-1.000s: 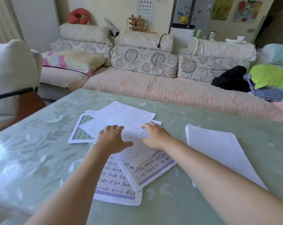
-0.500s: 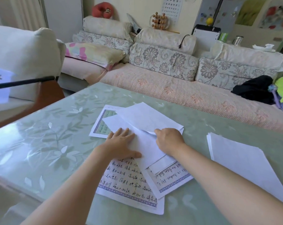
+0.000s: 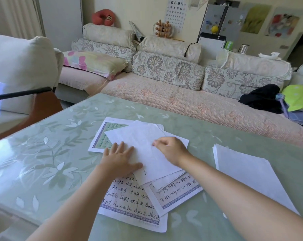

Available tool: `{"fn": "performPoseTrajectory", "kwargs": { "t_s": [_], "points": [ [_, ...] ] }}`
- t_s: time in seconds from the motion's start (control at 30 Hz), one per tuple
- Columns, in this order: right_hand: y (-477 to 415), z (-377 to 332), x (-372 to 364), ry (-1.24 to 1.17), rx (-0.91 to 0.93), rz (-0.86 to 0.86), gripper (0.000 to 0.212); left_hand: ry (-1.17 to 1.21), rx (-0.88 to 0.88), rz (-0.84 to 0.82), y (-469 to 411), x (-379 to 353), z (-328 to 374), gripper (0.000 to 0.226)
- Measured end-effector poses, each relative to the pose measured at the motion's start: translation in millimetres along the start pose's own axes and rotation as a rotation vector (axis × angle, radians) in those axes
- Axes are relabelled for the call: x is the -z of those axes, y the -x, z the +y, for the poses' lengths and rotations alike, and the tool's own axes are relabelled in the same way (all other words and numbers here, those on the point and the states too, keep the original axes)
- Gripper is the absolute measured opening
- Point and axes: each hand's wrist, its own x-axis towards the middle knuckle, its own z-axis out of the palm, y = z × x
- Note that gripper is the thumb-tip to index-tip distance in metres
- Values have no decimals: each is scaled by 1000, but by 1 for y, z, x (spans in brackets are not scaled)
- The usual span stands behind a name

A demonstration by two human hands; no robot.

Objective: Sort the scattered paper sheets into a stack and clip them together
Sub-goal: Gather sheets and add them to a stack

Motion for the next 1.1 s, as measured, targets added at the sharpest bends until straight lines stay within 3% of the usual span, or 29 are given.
{"fn": "performPoseTrajectory", "kwargs": {
  "t_s": [0.07,0.1,0.27,0.37,0.63,0.8,0.9,0.97,1.03,1.1],
  "points": [
    [-15,13,8,230,-123,148,24,-50,42,42,1,3,-3,96],
    [-21,19,11,284,-203,148,30,-71,67,71,1,5,-3,96],
    [-39,24,19,355,-445,-18,100,13,83,142,-3,2,-4,102],
    [-48,17,15,372,-519,-56,111,45,48,80,-8,-5,-4,105],
    [-53,17,12,-6,-500,-42,52,135,-14,92,-9,-4,-11,97],
    [-26,29,26,-337,-371,-20,16,493,182,346,-15,5,-7,91],
    [-6,41,41,-535,-352,-5,14,947,291,401,-17,17,3,86],
    [5,47,52,-592,-361,-23,15,1211,306,328,-14,24,17,65],
    [12,52,61,-570,-403,-71,17,1286,235,221,-8,29,34,31],
    [15,58,64,-541,-459,-60,31,1229,146,145,-6,30,48,23]
  ]
}}
